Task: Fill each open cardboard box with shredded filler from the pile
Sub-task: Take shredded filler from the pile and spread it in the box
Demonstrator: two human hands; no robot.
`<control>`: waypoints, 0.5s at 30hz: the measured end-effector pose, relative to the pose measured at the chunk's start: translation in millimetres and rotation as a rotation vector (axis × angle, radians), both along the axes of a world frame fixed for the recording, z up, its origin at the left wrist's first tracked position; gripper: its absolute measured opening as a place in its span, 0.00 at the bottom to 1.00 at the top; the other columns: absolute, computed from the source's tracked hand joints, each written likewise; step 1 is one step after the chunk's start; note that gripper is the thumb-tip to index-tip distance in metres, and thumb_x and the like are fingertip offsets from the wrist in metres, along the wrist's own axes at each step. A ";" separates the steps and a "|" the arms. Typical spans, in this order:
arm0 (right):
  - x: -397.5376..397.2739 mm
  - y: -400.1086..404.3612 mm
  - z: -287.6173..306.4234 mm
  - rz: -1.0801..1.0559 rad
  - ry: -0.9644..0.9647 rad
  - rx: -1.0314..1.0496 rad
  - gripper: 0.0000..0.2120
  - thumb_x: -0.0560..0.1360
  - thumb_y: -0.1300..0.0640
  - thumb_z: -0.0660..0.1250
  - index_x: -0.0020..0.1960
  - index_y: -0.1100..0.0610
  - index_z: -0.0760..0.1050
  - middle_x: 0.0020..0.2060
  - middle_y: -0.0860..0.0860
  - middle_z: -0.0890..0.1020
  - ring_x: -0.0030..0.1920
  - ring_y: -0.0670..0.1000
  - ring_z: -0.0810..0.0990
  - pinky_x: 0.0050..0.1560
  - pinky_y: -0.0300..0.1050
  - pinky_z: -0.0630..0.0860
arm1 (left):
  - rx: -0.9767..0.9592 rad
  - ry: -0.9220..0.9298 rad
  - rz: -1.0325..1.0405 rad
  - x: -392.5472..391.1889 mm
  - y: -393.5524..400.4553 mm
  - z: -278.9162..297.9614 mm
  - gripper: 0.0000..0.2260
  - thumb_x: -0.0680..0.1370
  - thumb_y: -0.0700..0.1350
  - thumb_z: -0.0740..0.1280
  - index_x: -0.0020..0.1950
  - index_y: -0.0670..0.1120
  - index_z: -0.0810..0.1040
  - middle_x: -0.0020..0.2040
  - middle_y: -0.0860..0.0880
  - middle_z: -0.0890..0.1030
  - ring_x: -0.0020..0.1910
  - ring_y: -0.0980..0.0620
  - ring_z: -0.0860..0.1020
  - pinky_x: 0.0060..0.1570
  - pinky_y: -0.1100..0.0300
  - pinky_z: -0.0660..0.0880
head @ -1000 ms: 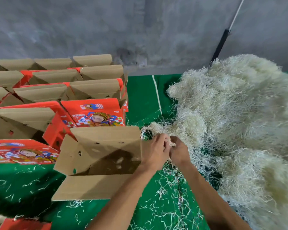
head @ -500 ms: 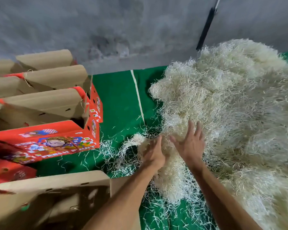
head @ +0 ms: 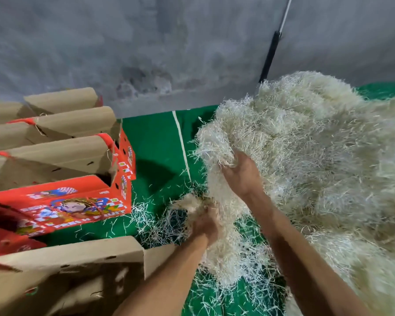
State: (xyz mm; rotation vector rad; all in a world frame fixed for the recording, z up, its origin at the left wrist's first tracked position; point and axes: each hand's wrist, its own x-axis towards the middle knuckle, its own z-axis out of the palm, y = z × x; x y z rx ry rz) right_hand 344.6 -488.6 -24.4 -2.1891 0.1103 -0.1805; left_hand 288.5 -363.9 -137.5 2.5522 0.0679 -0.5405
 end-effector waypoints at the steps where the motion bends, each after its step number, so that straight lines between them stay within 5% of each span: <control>1: -1.3 4.3 22.2 0.017 -0.038 0.063 0.30 0.78 0.52 0.69 0.77 0.51 0.62 0.62 0.47 0.77 0.46 0.46 0.83 0.41 0.33 0.80 | -0.031 0.022 -0.020 -5.4 0.5 13.3 0.23 0.79 0.43 0.64 0.74 0.41 0.65 0.70 0.37 0.70 0.68 0.36 0.70 0.67 0.43 0.69; 4: -12.8 17.6 82.8 0.045 -0.113 0.141 0.32 0.78 0.51 0.70 0.77 0.52 0.60 0.67 0.54 0.76 0.57 0.51 0.81 0.55 0.41 0.79 | -0.264 0.029 -0.045 -16.1 11.6 53.7 0.18 0.79 0.35 0.62 0.68 0.32 0.65 0.69 0.28 0.65 0.67 0.28 0.67 0.70 0.38 0.65; 6: -24.7 25.0 119.1 0.044 -0.169 0.100 0.27 0.78 0.51 0.70 0.74 0.51 0.65 0.55 0.53 0.81 0.46 0.49 0.84 0.42 0.37 0.81 | -0.410 -0.017 -0.013 -20.6 22.7 84.0 0.20 0.78 0.35 0.64 0.69 0.31 0.65 0.70 0.31 0.68 0.67 0.32 0.70 0.71 0.46 0.67; 9: -49.2 36.6 161.7 0.044 -0.282 0.126 0.11 0.77 0.49 0.71 0.57 0.46 0.72 0.38 0.47 0.80 0.27 0.43 0.76 0.26 0.38 0.77 | -0.629 -0.187 0.125 -27.9 41.2 143.0 0.18 0.79 0.41 0.66 0.68 0.45 0.69 0.66 0.48 0.73 0.59 0.49 0.77 0.57 0.57 0.76; 12: -69.7 54.6 189.1 0.050 -0.368 0.141 0.16 0.77 0.45 0.71 0.62 0.46 0.74 0.41 0.46 0.83 0.25 0.38 0.72 0.29 0.41 0.78 | -0.879 -0.290 0.276 -30.7 62.7 203.0 0.04 0.82 0.41 0.60 0.56 0.48 0.71 0.53 0.50 0.75 0.47 0.53 0.77 0.44 0.64 0.77; 15: -86.3 78.5 211.5 0.063 -0.442 0.065 0.26 0.76 0.36 0.67 0.67 0.50 0.73 0.48 0.43 0.82 0.33 0.36 0.73 0.40 0.41 0.78 | -0.911 -0.266 0.366 -36.0 84.3 249.7 0.07 0.84 0.43 0.55 0.54 0.55 0.69 0.49 0.52 0.78 0.44 0.52 0.81 0.45 0.59 0.80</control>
